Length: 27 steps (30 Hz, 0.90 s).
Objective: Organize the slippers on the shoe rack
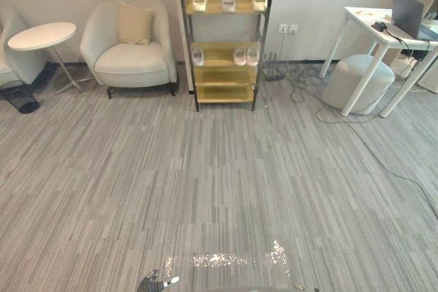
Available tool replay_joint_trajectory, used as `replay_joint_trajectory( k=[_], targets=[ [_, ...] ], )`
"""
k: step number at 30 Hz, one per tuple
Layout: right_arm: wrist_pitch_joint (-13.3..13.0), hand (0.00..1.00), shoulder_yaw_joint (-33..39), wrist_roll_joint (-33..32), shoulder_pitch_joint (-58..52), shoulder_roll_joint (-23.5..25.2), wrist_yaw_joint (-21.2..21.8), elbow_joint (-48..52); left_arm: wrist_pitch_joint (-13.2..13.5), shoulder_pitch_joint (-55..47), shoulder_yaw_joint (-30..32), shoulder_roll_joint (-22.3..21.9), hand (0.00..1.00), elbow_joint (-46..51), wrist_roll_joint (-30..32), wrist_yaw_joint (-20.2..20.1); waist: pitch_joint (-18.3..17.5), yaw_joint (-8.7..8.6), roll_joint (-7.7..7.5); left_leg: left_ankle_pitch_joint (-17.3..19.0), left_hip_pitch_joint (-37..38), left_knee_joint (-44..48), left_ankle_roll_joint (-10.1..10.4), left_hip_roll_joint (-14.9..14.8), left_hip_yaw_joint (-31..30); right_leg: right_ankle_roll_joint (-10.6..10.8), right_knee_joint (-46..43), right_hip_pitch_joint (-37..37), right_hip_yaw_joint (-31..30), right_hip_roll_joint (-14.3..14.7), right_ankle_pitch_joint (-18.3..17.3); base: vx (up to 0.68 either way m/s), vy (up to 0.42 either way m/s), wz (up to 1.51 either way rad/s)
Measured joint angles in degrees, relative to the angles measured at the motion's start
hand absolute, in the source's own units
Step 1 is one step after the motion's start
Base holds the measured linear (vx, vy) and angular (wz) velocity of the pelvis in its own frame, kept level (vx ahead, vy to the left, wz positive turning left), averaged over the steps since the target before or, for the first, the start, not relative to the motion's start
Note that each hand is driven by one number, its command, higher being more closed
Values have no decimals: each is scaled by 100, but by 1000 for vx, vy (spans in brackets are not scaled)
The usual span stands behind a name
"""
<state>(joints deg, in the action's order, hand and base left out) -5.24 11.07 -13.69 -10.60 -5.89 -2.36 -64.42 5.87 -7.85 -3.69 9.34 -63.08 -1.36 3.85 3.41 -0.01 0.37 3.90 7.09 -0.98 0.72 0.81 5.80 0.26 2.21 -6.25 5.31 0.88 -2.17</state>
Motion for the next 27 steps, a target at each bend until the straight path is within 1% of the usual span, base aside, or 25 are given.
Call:
replay_joint_trajectory(
  k=[3,5,15,18,27],
  targets=[
    [0,0,9,8,98,7,0,-21,6,71,4,1,0,-74,0,2,14,0,-6,8,25,-38,13,3,-11,13,129,-114,34,3,8,71,-35,5],
    [-6,0,20,18,173,14,-2,-21,6,105,4,-3,0,-79,4,23,92,1,-2,7,127,-90,15,3,-11,18,173,-204,44,10,5,23,-14,1],
    [-54,0,-12,26,371,39,-6,-13,7,149,3,-5,0,-111,8,93,174,22,-21,-1,157,-143,24,5,-32,24,228,-230,87,10,3,-1,-5,1],
    [-80,0,-45,30,369,51,-8,-7,7,150,3,3,0,-116,8,108,205,21,-72,-27,231,-225,31,10,-60,26,279,-295,119,11,2,-2,-21,5],
    [-82,0,-69,36,396,79,-60,8,7,191,-6,33,0,-115,7,157,270,18,-116,-32,228,-284,27,9,-94,54,285,-283,167,15,-19,4,-15,2]
  ],
)
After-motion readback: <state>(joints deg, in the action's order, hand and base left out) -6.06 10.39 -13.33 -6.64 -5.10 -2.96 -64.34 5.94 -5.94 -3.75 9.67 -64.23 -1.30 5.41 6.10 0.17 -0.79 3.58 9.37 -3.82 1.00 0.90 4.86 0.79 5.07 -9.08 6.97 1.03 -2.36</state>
